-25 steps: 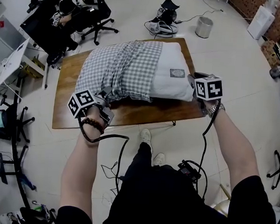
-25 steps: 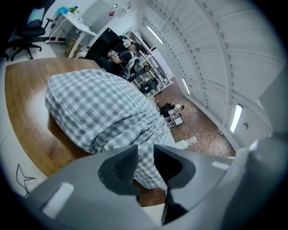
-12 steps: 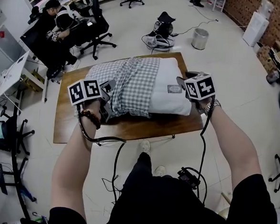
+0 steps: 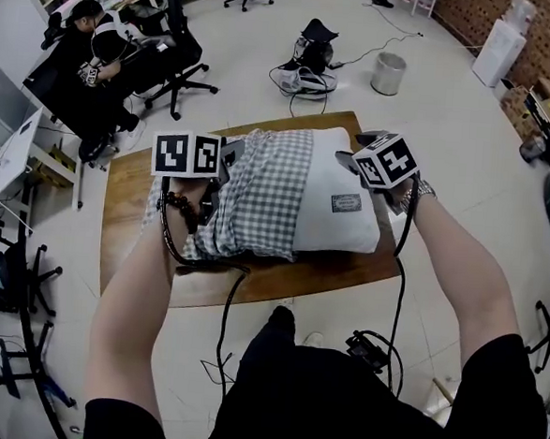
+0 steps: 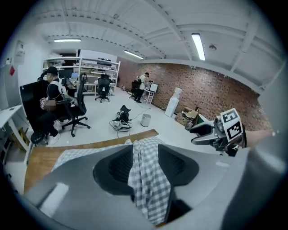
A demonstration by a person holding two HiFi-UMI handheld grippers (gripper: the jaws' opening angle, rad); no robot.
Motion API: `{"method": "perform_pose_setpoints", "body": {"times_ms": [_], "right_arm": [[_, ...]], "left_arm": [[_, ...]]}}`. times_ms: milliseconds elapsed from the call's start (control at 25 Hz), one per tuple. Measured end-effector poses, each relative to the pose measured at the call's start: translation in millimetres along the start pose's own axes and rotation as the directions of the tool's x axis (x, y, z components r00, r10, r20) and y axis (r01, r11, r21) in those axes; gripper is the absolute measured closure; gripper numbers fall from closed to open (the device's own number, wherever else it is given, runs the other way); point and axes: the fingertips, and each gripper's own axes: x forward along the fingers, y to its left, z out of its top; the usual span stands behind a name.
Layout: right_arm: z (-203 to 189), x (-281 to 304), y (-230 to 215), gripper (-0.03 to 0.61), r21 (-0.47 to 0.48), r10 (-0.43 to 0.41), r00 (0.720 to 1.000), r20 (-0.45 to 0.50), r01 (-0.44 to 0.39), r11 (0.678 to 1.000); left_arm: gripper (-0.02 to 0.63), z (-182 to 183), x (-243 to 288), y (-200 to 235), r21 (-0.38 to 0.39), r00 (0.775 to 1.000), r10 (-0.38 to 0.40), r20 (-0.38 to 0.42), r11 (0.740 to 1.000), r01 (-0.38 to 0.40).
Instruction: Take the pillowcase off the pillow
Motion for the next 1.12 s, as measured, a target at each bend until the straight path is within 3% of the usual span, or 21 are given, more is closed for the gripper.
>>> {"method": "perform_pose_setpoints", "body": {"times_ms": [280, 480, 600, 800, 1120], "right_arm": [[35.7, 56.9, -24.3, 0.302, -0.076, 0.102, 0.986, -0.131, -0.112, 0.991], [59.6, 95.1, -44.0, 0.284, -0.084, 0.206, 0.947, -0.248, -0.233, 0.969], [72.8, 113.1, -56.1, 0.282, -0.096, 0.252, 0.908, -0.334, -0.299, 0.949], [83.9, 139.7, -70.5, 0.267, -0.092, 0.338, 0.801, -0.495, -0.435, 0.896], [71.0, 174.3, -67.3, 0.236, -0.038, 0.416, 0.633, -0.653, -0.575, 0.817]], "left_arm": [[0.399, 53.3, 56.8, 22.1, 0.247, 0.986, -0.021, -0.164, 0.967, 0.061], [0.365, 80.5, 100.4, 41.2, 0.334, 0.948, -0.054, -0.313, 0.928, 0.163], [0.343, 86.1, 124.4, 54.9, 0.327, 0.901, -0.097, -0.423, 0.911, 0.251], [0.331, 93.3, 157.5, 76.1, 0.287, 0.8, -0.146, -0.583, 0.883, 0.37], [0.33, 68.2, 188.1, 102.4, 0.236, 0.672, -0.156, -0.724, 0.859, 0.454]]}}
